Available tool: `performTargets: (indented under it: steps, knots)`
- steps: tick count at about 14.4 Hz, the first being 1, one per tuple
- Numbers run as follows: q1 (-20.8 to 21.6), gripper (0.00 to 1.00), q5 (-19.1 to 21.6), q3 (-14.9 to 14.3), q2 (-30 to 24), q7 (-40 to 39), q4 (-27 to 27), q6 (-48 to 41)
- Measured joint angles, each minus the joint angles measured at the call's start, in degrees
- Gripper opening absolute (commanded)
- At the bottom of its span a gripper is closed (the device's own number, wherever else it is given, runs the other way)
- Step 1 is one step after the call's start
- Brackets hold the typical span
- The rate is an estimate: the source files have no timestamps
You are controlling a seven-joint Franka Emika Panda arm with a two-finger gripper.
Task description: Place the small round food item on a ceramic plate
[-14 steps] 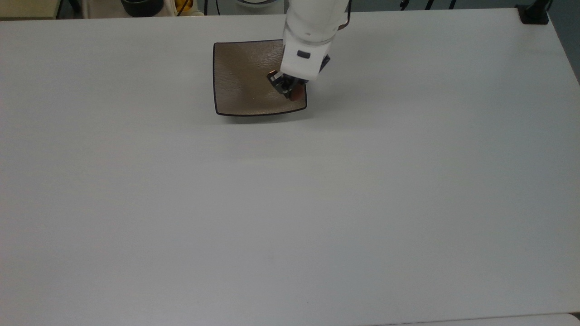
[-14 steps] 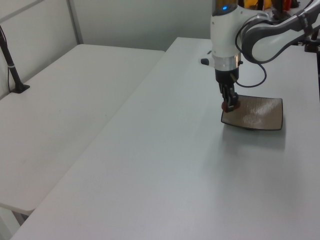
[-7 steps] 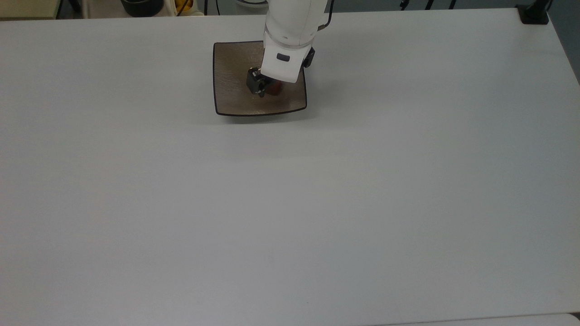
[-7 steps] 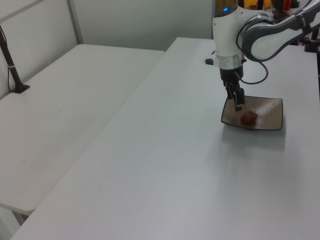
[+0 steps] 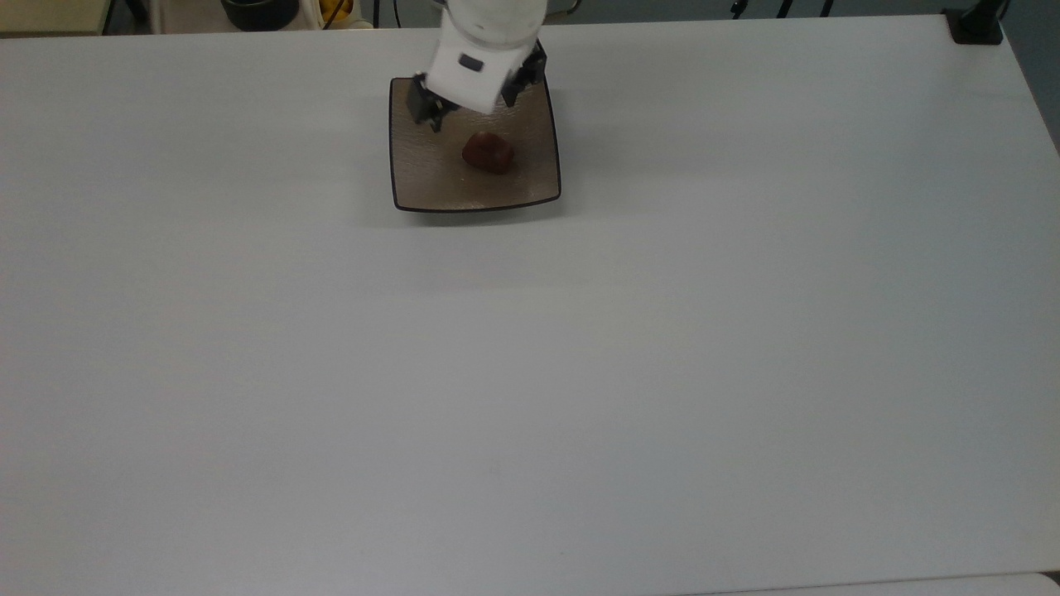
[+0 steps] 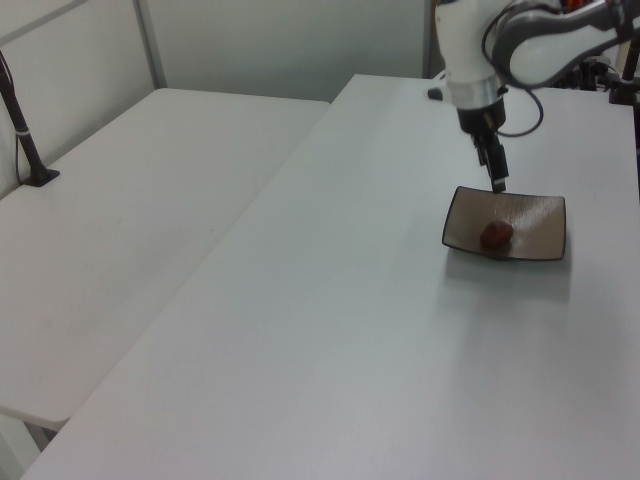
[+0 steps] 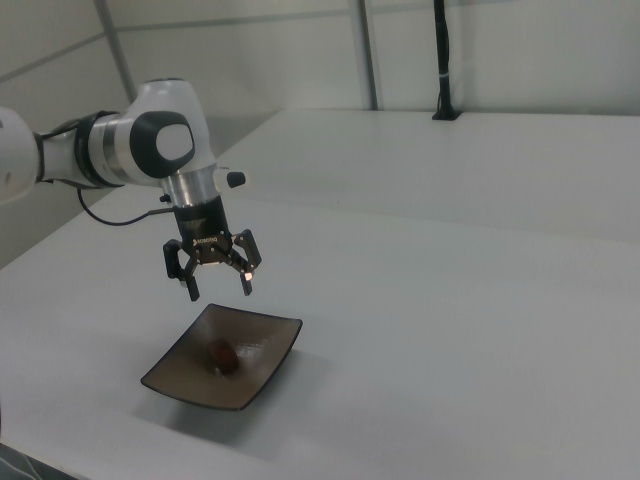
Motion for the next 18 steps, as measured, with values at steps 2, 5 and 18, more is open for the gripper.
performTargets:
  steps: [2,5,18]
  knots:
    - [-0.1,1.0,5.29,-2.24,-1.96,4.45,1.25,-0.41]
    - [-0.14,1.0,8.56,-5.14,-4.83,11.09,3.87,-0.48]
    - [2.97,1.0,10.84,-10.9,-1.95,20.69,10.24,2.89]
